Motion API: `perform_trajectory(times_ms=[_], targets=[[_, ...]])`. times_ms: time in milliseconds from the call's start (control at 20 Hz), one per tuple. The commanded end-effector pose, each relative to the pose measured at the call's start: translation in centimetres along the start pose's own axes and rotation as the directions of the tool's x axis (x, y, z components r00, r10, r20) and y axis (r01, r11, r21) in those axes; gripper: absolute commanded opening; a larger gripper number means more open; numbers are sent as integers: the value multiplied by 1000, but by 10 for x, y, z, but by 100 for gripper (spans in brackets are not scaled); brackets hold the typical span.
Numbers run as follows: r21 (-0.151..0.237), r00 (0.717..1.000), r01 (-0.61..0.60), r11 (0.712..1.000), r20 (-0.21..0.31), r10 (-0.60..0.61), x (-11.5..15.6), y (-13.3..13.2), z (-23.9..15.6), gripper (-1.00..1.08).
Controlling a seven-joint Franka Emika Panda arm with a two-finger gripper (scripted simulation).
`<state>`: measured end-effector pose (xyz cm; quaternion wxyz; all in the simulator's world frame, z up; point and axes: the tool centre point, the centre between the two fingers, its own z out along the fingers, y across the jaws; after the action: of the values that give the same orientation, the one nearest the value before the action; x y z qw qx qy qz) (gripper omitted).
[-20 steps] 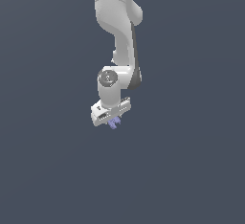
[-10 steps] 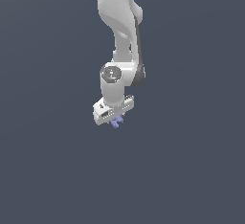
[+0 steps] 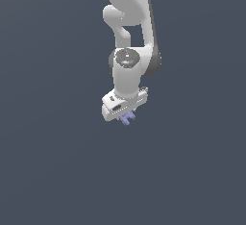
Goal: Pick up the object and move it to a goal position.
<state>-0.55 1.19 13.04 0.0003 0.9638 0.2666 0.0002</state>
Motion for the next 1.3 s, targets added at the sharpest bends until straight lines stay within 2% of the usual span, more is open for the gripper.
perform_trajectory(times_ms=[0, 650, 1250], targets=[[0, 1000, 0, 1000, 0, 0, 13, -10, -24, -100], [0, 1000, 0, 1000, 0, 0, 85, -59, -146, -100], [1, 1000, -1, 1000, 0, 1, 131, -88, -220, -100]])
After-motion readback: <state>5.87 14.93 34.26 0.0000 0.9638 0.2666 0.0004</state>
